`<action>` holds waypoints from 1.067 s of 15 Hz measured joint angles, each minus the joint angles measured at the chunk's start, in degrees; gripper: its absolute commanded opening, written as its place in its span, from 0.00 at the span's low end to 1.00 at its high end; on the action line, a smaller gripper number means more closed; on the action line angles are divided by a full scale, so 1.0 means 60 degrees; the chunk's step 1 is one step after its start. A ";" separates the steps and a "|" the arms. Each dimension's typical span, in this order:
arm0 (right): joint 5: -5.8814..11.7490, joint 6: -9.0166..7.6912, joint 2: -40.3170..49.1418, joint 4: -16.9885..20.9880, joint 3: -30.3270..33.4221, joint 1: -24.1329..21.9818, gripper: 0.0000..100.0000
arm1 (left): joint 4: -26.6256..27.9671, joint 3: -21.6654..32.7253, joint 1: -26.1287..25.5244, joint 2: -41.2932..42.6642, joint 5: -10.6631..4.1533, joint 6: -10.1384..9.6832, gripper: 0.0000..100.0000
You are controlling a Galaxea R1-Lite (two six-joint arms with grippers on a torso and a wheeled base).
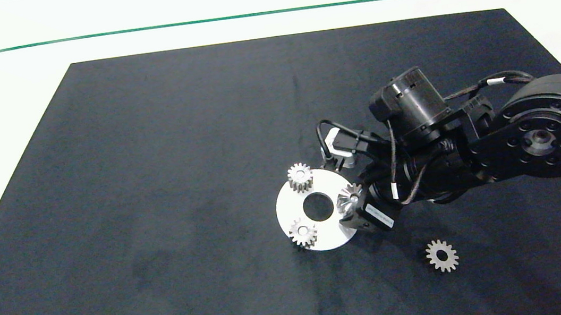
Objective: Remove an incorrectly installed larger gear and replace it with the correct smaller gear
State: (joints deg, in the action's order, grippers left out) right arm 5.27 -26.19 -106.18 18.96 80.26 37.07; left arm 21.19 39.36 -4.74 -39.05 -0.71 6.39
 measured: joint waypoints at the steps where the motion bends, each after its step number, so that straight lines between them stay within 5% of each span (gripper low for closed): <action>1: 0.0018 0.0000 -0.0004 -0.0004 0.0033 0.0000 0.79 | 0.0000 0.0000 0.0000 0.0000 0.0000 -0.0004 1.00; 12: 0.0132 -0.0018 -0.0161 0.0000 0.0045 0.0110 0.56 | -0.0004 -0.0057 -0.0012 0.0045 -0.0006 0.0000 1.00; 16: 0.0140 -0.0297 -0.0187 -0.0022 0.0065 0.0183 0.49 | -0.0008 -0.0057 -0.0004 0.0063 -0.0022 0.0000 1.00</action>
State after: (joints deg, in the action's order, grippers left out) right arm 6.11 -27.97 -107.30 18.82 80.65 38.17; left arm 21.14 39.02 -4.77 -38.67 -0.84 6.39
